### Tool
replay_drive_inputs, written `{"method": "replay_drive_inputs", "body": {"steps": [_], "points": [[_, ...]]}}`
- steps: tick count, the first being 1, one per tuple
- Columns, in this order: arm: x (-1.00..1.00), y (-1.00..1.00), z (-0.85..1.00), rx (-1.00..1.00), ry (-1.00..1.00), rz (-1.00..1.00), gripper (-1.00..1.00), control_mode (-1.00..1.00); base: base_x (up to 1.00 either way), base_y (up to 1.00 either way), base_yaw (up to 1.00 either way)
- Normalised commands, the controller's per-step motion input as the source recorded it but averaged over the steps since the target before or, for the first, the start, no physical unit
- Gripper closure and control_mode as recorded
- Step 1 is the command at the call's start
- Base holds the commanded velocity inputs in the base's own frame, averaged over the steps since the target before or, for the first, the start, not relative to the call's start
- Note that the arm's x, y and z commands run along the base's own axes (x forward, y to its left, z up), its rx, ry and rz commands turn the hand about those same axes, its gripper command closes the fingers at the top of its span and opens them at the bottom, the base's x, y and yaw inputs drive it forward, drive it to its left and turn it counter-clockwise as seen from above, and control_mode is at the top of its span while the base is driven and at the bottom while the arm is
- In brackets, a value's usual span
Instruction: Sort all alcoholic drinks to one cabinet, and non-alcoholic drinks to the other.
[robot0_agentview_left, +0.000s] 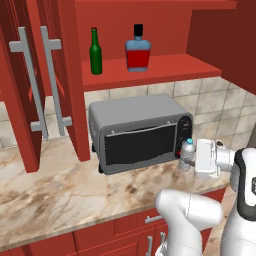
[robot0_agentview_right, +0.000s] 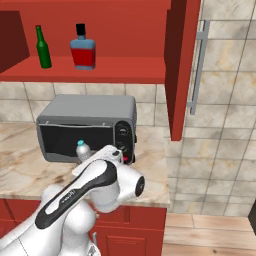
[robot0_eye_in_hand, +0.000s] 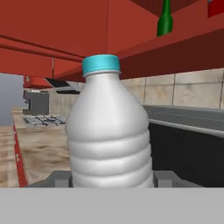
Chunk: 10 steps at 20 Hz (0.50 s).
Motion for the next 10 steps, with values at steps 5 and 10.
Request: {"method": "replay_drive_inputs", "body": {"steps": [5,10], "points": [[0.0,0.28,0.62,-0.04,0.0,0.0,1.0,-1.0,0.0,0.0,0.0],[0.0,0.25,0.53,-0.03,0.01,0.0,1.0,-1.0,0.0,0.0,0.0]]}}
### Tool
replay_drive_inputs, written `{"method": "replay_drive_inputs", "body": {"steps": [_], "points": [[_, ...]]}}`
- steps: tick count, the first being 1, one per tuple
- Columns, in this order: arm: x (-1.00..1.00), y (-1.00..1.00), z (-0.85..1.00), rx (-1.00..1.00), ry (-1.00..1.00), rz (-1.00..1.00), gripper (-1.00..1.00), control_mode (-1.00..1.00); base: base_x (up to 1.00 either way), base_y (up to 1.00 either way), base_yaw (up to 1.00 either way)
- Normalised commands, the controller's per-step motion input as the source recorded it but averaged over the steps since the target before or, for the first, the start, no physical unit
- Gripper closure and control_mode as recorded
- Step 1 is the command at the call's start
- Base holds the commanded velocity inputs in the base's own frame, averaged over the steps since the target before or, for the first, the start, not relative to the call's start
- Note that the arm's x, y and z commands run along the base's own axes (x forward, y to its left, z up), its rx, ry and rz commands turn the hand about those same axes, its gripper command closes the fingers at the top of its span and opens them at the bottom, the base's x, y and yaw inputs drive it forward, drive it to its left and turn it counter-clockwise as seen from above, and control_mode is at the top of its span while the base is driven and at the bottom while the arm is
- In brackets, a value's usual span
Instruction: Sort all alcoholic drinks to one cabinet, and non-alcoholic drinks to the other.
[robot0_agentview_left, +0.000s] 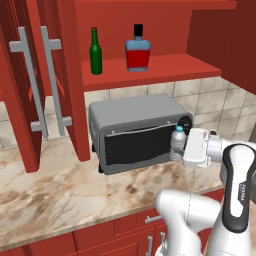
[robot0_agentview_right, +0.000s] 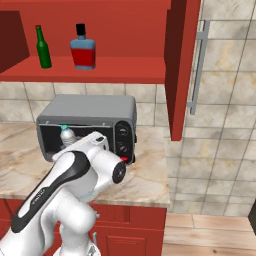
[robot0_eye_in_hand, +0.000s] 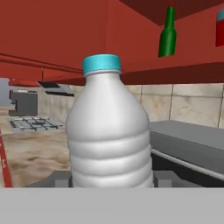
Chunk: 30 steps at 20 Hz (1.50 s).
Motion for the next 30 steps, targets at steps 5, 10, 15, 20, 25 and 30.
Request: {"method": "replay_drive_inputs", "body": {"steps": [5,10,15,20,25,30], "points": [[0.0,0.18,0.45,-0.02,0.0,0.0,1.0,-1.0,0.0,0.0,0.0],[0.0,0.05,0.24,-0.01,0.01,0.01,1.0,-1.0,0.0,0.0,0.0],[0.0,0.0,0.0,0.0,0.0,0.0,1.0,-1.0,0.0,0.0,0.0],[-0.07,0.0,0.0,0.0,-0.02,0.0,1.0,1.0,-0.64,0.0,-0.04],[0.0,0.0,0.0,0.0,0.0,0.0,1.0,1.0,-0.75,0.11,-0.05],[0.0,0.0,0.0,0.0,0.0,0.0,1.0,1.0,-0.65,0.29,0.0]]}}
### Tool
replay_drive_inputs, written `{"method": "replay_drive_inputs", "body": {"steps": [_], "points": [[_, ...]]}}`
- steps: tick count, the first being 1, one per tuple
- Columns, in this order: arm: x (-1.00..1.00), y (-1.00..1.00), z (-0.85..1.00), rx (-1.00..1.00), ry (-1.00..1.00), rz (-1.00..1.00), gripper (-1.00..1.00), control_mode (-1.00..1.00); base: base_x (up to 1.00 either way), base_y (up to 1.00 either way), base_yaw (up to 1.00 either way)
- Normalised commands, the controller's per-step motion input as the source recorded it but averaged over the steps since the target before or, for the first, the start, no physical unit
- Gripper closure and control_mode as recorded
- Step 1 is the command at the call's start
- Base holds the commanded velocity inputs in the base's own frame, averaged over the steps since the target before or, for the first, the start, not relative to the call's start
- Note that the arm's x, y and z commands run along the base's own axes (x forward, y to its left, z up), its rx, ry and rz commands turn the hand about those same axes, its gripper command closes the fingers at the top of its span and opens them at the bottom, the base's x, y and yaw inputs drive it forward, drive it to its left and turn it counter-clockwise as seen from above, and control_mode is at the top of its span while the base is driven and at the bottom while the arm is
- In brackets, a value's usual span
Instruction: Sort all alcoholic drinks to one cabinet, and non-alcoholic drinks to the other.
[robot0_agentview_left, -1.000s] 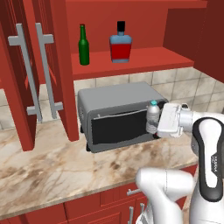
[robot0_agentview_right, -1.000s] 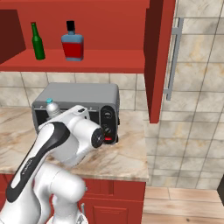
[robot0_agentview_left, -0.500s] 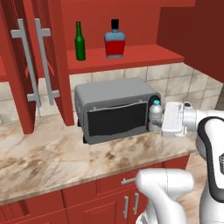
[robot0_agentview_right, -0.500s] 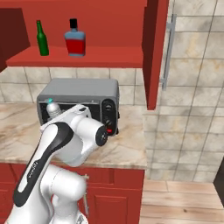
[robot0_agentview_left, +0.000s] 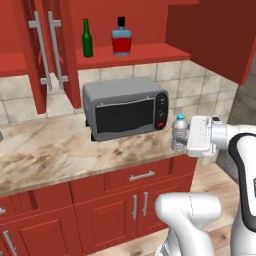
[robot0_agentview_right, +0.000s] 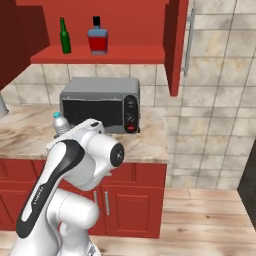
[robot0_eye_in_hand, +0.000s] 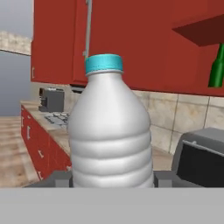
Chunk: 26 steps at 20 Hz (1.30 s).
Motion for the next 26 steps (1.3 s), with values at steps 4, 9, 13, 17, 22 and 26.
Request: {"method": "replay_drive_inputs", "body": {"steps": [4,9,13,17,22,26], "points": [[0.0,0.0,0.0,0.0,0.0,0.0,1.0,1.0,-0.49,0.54,0.02],[0.0,0.0,0.0,0.0,0.0,0.0,1.0,1.0,-0.31,0.71,0.0],[0.0,0.0,0.0,0.0,0.0,0.0,1.0,1.0,-0.23,0.79,0.0],[0.0,0.0,0.0,0.0,0.0,0.0,1.0,1.0,-0.14,0.83,0.0],[0.0,0.0,0.0,0.0,0.0,0.0,1.0,1.0,-0.04,0.89,0.0],[0.0,0.0,0.0,0.0,0.0,0.0,1.0,1.0,0.14,0.89,-0.01]]}}
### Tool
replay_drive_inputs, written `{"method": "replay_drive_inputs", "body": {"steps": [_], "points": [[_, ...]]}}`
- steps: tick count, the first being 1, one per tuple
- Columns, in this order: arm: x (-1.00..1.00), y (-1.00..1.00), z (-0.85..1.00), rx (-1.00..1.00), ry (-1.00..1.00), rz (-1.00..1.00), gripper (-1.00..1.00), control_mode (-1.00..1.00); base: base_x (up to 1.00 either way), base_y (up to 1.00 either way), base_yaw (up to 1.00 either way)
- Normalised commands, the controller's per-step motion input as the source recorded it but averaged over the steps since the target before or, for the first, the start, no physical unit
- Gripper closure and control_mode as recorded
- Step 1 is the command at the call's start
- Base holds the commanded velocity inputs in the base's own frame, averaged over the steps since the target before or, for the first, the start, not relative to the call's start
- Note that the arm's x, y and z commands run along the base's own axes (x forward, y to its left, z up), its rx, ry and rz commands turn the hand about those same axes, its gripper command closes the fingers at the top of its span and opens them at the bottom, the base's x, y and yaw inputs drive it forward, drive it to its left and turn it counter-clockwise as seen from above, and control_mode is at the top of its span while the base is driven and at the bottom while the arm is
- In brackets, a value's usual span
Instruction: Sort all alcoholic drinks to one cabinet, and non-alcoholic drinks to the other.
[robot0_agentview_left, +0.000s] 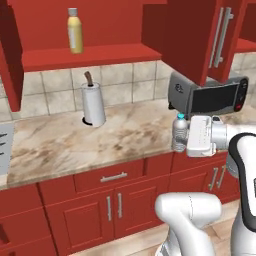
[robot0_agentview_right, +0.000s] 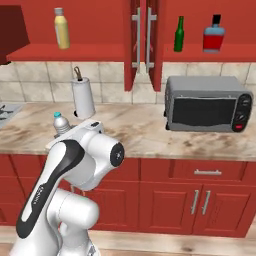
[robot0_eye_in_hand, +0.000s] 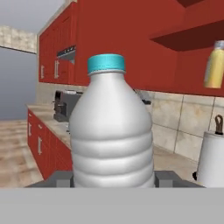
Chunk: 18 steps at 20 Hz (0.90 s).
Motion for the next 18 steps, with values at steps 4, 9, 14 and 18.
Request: {"method": "replay_drive_inputs", "body": {"steps": [4,9,14,18], "points": [[0.0,0.0,0.0,0.0,0.0,0.0,1.0,1.0,0.34,0.85,-0.05],[0.0,0.0,0.0,0.0,0.0,0.0,1.0,1.0,0.56,0.63,-0.05],[0.0,0.0,0.0,0.0,0.0,0.0,1.0,1.0,0.69,0.27,-0.01],[0.0,0.0,0.0,0.0,0.0,0.0,1.0,1.0,0.71,0.08,0.0]]}}
